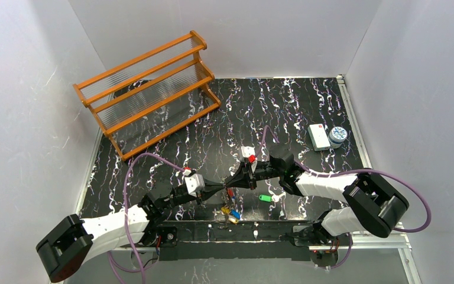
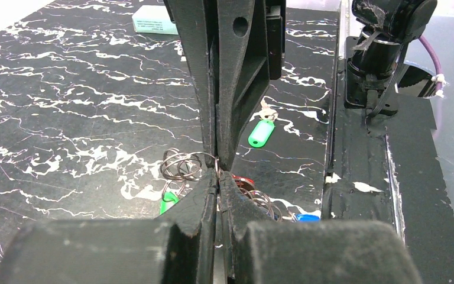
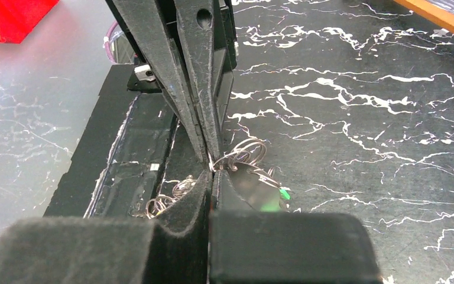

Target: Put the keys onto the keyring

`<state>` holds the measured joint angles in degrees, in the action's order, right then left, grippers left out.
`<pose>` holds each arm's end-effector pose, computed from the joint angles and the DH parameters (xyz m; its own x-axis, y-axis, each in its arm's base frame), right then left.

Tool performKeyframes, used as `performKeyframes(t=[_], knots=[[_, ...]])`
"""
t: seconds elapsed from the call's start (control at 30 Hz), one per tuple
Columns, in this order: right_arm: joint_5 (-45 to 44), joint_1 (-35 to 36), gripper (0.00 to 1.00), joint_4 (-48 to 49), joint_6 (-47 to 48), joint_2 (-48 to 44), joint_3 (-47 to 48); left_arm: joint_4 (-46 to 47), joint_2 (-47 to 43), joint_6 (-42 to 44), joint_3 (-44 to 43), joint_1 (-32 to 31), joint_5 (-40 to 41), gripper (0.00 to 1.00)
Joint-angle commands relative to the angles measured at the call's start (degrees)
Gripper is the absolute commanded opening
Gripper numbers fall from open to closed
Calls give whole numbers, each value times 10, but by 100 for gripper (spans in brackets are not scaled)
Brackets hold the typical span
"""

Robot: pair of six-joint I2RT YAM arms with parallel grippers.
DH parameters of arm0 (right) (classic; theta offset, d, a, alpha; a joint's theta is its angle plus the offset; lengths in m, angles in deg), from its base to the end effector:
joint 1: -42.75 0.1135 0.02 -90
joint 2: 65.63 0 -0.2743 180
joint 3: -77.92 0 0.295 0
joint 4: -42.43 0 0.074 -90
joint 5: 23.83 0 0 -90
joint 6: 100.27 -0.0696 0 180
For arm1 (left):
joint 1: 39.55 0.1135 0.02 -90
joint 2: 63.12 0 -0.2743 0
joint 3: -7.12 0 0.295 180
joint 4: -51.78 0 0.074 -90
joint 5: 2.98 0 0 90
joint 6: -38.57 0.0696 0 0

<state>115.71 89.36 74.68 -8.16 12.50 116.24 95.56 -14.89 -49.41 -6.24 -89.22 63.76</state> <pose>0.1733 0.2604 0.1774 -0.0539 -0.0918 -0.9943 -0.9924 -0.1058 0.0635 0.1186 -0.1821 0.1708 0.1338 -0.1075 -0.9852 0.9487 0.3011 0.0959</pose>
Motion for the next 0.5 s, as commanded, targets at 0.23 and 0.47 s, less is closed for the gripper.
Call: performKeyframes(t=[0.23, 0.47], knots=[[-3, 4, 1, -76, 55, -19, 50, -13, -48, 2, -8, -3, 34, 17], [-96, 4, 1, -296, 120, -16, 121, -168, -100, 51, -44, -3, 92, 35]])
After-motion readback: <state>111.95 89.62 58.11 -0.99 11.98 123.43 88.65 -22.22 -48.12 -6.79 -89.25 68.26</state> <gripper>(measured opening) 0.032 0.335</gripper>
